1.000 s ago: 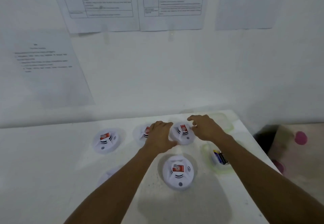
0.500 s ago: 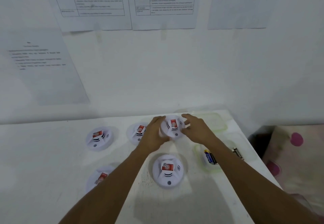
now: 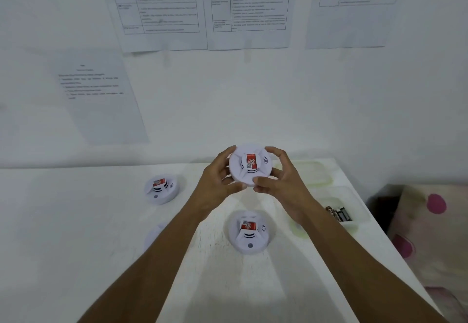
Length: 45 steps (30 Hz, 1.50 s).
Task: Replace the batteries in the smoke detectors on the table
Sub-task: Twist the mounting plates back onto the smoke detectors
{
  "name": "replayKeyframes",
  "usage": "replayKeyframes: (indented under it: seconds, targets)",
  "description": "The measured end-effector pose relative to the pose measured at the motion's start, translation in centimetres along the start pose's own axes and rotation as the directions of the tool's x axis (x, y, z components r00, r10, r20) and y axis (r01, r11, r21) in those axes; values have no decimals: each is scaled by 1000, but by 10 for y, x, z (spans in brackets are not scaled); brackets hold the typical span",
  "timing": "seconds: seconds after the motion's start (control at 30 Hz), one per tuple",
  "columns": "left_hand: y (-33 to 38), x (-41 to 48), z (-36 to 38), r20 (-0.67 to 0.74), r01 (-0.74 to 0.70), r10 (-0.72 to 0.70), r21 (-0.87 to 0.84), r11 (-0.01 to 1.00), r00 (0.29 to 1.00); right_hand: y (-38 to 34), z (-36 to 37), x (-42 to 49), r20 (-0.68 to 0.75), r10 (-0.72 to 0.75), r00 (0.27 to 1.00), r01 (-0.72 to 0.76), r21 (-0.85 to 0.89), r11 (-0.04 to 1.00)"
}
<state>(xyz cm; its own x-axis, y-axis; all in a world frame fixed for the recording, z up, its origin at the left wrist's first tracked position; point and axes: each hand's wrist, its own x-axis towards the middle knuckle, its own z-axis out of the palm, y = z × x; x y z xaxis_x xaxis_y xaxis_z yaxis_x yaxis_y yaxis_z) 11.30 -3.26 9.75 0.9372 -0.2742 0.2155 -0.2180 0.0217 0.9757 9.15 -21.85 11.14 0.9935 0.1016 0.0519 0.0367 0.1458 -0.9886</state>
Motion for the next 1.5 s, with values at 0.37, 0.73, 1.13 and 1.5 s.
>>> replayKeyframes:
  seconds: [0.37,0.73,1.13,1.5]
  targets:
    - [12,-39,4,-76,74,-84,-126,989,994,6,20,-43,-66,-87,994,88,8,996]
    - [20,-59,0,-98,44,-47,-25,999,994,6,33,-57,-96,-96,991,90,-68,994]
    - [21,-70,-1,-107,15,-14,3,1000,994,7,38,-64,-78,-109,991,101,-103,990]
    - [22,-74,-3,-121,4,-9,-42,999,993,-5,24,-67,36,-64,997,68,-113,991]
